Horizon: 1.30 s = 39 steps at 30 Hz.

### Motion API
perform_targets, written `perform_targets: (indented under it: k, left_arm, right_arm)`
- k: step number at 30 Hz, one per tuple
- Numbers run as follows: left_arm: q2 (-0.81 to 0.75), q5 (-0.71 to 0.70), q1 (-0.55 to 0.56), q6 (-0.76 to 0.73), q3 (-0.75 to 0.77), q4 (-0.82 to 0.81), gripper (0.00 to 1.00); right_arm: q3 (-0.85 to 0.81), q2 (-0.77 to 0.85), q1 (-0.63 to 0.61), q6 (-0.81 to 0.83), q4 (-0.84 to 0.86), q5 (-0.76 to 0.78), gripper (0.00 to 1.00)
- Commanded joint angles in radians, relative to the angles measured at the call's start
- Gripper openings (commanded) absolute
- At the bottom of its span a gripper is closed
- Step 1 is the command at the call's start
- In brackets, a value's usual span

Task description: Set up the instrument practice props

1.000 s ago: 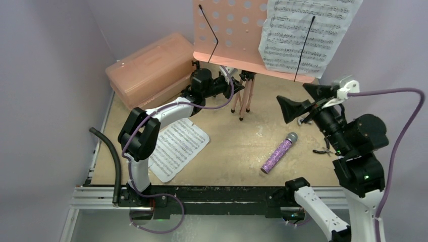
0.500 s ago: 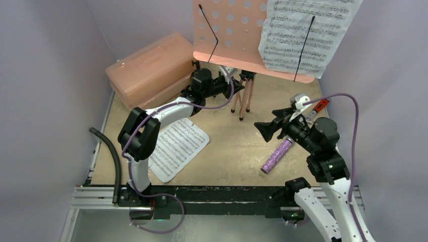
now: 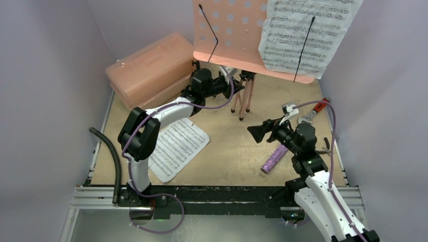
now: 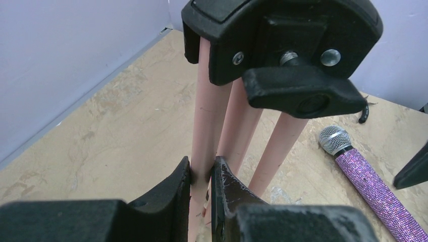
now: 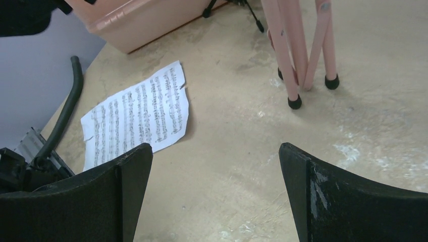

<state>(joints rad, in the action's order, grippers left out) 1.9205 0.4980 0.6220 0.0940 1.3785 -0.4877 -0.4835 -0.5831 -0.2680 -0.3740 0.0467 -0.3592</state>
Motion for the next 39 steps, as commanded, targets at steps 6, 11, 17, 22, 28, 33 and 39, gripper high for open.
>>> perform_targets:
  k: [6, 11, 17, 22, 28, 33, 39]
  left_arm:
    - [-0.033, 0.072, -0.001, 0.105, -0.013, -0.016, 0.00]
    - [-0.035, 0.107, -0.001, 0.126, -0.012, -0.027, 0.00]
    - [-0.041, 0.125, -0.001, 0.129, -0.017, -0.019, 0.00]
    - [-0.049, 0.129, -0.002, 0.125, -0.024, -0.010, 0.00]
    - [-0.056, 0.134, -0.001, 0.120, -0.038, -0.004, 0.00]
    - [-0.067, 0.138, -0.001, 0.091, -0.040, 0.025, 0.00]
    - [-0.071, 0.154, -0.001, 0.077, -0.031, 0.044, 0.00]
  right_arm:
    - [0.158, -0.081, -0.001, -0.030, 0.478, 0.081, 0.98]
    - [0.166, -0.202, 0.000, 0.116, 0.705, 0.160, 0.98]
    - [0.122, -0.348, -0.001, 0.163, 0.894, 0.186, 0.98]
    - [0.090, -0.420, 0.007, 0.168, 0.949, 0.167, 0.98]
    - [-0.016, -0.456, 0.066, 0.201, 0.838, 0.046, 0.97]
    - [-0.143, -0.460, 0.123, 0.228, 0.658, -0.112, 0.97]
    - [-0.126, -0.455, 0.157, 0.213, 0.730, -0.225, 0.97]
